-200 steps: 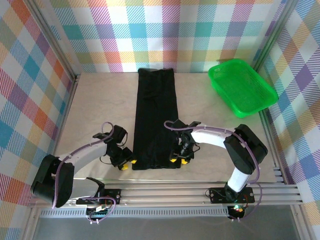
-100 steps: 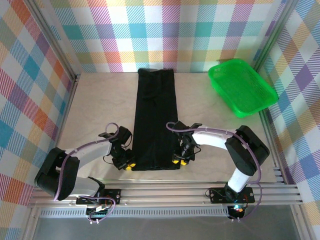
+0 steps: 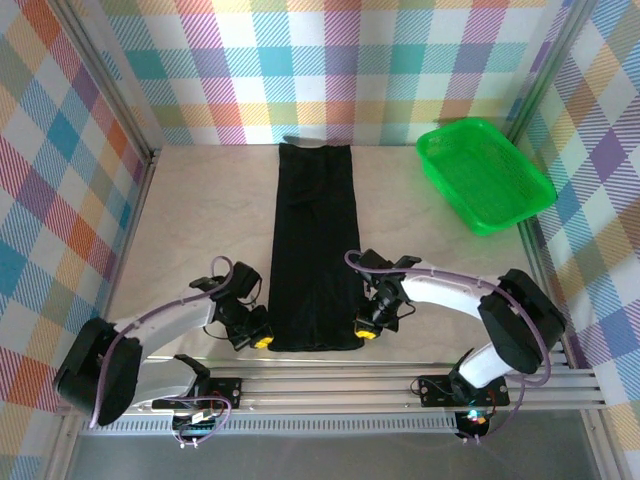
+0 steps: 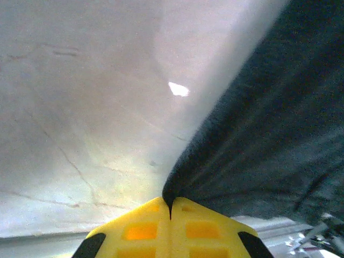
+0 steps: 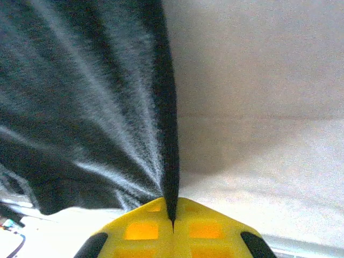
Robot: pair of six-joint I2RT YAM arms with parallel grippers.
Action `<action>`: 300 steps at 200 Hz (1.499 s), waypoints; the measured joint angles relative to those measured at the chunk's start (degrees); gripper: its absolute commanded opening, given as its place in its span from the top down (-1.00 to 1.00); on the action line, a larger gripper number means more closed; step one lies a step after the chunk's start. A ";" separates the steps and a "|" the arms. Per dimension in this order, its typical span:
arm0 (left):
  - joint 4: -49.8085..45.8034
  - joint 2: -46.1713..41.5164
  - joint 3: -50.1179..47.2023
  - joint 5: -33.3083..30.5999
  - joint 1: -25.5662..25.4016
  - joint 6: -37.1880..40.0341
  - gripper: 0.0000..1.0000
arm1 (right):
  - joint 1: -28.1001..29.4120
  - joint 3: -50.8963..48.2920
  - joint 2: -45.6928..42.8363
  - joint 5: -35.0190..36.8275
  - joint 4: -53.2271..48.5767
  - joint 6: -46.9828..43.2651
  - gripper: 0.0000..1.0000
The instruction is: Fold and stack the t-shirts
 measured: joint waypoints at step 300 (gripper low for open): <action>4.68 53.40 66.53 -7.78 18.38 1.84 1.00 | -27.15 66.64 46.14 -2.91 -7.76 -5.33 1.00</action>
